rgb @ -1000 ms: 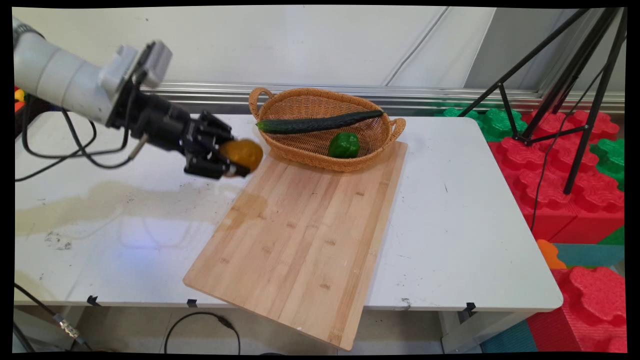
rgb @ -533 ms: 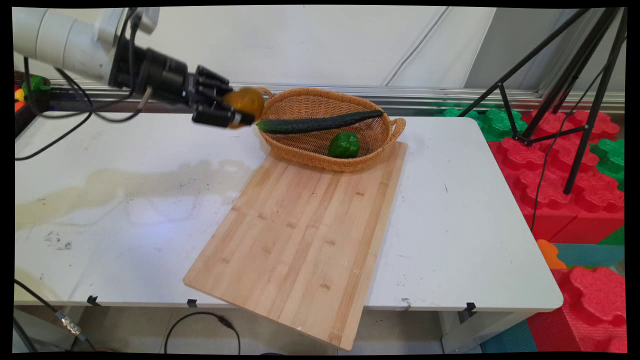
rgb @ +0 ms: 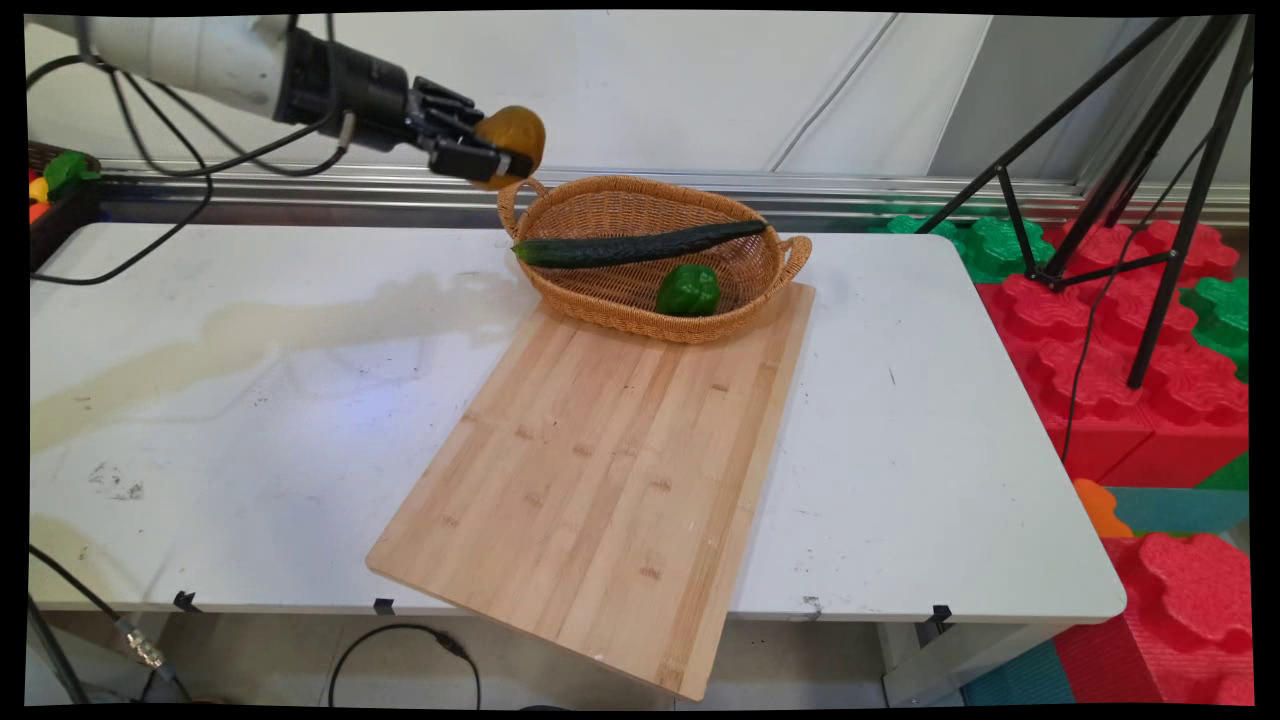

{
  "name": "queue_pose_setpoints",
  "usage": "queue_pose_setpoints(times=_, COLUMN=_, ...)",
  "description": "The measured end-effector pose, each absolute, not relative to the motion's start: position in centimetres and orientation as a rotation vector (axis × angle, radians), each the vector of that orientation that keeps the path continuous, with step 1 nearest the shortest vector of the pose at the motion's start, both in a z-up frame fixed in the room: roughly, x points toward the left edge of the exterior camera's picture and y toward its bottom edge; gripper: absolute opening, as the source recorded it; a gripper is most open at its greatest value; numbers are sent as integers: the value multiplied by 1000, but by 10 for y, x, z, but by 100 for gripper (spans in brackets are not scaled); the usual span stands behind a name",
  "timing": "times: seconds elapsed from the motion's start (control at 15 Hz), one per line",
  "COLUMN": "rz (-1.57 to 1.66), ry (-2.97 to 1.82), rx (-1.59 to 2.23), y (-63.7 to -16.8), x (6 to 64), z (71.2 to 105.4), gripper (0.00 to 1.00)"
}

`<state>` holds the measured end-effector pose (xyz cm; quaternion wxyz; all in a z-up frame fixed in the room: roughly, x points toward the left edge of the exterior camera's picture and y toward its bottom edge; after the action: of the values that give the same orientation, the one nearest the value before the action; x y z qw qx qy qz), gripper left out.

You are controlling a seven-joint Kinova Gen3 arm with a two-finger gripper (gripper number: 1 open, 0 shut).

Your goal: Place the picked object in the vegetable basket

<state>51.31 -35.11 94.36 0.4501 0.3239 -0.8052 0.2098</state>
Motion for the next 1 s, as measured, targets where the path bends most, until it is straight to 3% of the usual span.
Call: queue_pose_setpoints(times=1.0, rz=531, ry=-2116, rx=931, y=-480, x=484, z=856, gripper=0)
